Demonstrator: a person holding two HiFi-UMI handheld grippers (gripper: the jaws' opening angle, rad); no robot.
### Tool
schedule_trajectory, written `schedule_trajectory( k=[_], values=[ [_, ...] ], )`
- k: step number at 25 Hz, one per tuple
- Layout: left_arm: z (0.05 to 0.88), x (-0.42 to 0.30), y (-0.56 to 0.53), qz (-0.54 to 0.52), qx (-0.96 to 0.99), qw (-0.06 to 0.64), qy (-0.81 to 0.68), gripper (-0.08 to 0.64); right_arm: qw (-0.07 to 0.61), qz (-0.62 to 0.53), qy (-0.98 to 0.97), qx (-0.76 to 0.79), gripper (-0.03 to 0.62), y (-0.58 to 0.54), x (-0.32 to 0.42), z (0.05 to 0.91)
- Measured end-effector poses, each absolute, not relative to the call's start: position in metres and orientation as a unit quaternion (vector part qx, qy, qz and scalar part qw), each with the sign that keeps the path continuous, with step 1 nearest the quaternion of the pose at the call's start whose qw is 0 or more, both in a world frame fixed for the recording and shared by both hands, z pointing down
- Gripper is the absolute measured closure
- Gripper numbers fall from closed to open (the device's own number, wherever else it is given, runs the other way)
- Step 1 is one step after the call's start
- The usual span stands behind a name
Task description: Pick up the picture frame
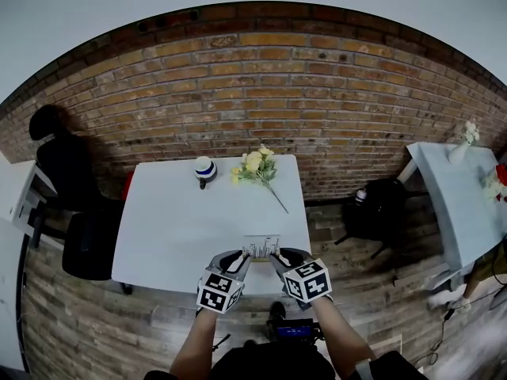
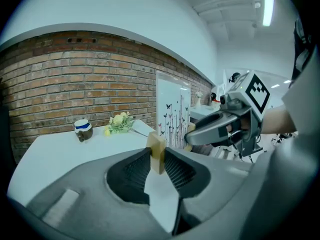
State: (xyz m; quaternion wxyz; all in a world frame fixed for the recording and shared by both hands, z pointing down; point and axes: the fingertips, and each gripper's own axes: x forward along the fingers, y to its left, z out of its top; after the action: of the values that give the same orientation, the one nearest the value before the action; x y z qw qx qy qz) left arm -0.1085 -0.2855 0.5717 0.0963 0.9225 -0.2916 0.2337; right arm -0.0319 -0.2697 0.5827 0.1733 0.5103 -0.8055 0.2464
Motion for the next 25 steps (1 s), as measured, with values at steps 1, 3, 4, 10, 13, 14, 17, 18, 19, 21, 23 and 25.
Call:
schedule_trajectory(
  k=[1,3,4,10,13,14,17,18,19,21,23,25],
  values=[
    [0.573,-0.115,-0.277,0.233,0.923,0.098,-0.290,0.466,0.176,0.247,-0.804,0.511,0.478,-0.261,-0.038,0.584],
    [0.576,-0.125,-0.259,0.231,0.925,0.102,-0.285,0.466,0.180,0.248,-0.801,0.514,0.479,-0.243,-0.049,0.586],
    [0.578,-0.131,-0.250,0.230,0.925,0.104,-0.284,0.466,0.182,0.249,-0.800,0.515,0.479,-0.234,-0.054,0.587],
    [0.583,-0.158,-0.199,0.226,0.931,0.110,-0.266,0.466,0.185,0.256,-0.787,0.530,0.479,-0.179,-0.082,0.592],
    [0.584,-0.162,-0.176,0.225,0.935,0.112,-0.252,0.466,0.186,0.261,-0.777,0.542,0.479,-0.153,-0.087,0.592],
    [0.584,-0.163,-0.169,0.225,0.936,0.112,-0.248,0.466,0.186,0.262,-0.774,0.545,0.479,-0.146,-0.087,0.592],
    [0.587,-0.162,-0.151,0.226,0.938,0.112,-0.237,0.466,0.186,0.264,-0.767,0.554,0.479,-0.126,-0.087,0.594],
    [0.587,-0.160,-0.146,0.226,0.939,0.111,-0.234,0.466,0.186,0.264,-0.766,0.557,0.479,-0.121,-0.086,0.594],
    [0.587,-0.159,-0.141,0.226,0.940,0.110,-0.232,0.466,0.185,0.264,-0.764,0.558,0.479,-0.116,-0.084,0.594],
    [0.586,-0.155,-0.134,0.225,0.940,0.108,-0.231,0.466,0.186,0.262,-0.763,0.560,0.479,-0.109,-0.080,0.593],
    [0.584,-0.152,-0.131,0.223,0.940,0.108,-0.233,0.466,0.186,0.259,-0.764,0.561,0.479,-0.106,-0.077,0.590],
    [0.581,-0.150,-0.130,0.222,0.940,0.108,-0.236,0.466,0.186,0.258,-0.766,0.559,0.479,-0.105,-0.075,0.587]
  ],
)
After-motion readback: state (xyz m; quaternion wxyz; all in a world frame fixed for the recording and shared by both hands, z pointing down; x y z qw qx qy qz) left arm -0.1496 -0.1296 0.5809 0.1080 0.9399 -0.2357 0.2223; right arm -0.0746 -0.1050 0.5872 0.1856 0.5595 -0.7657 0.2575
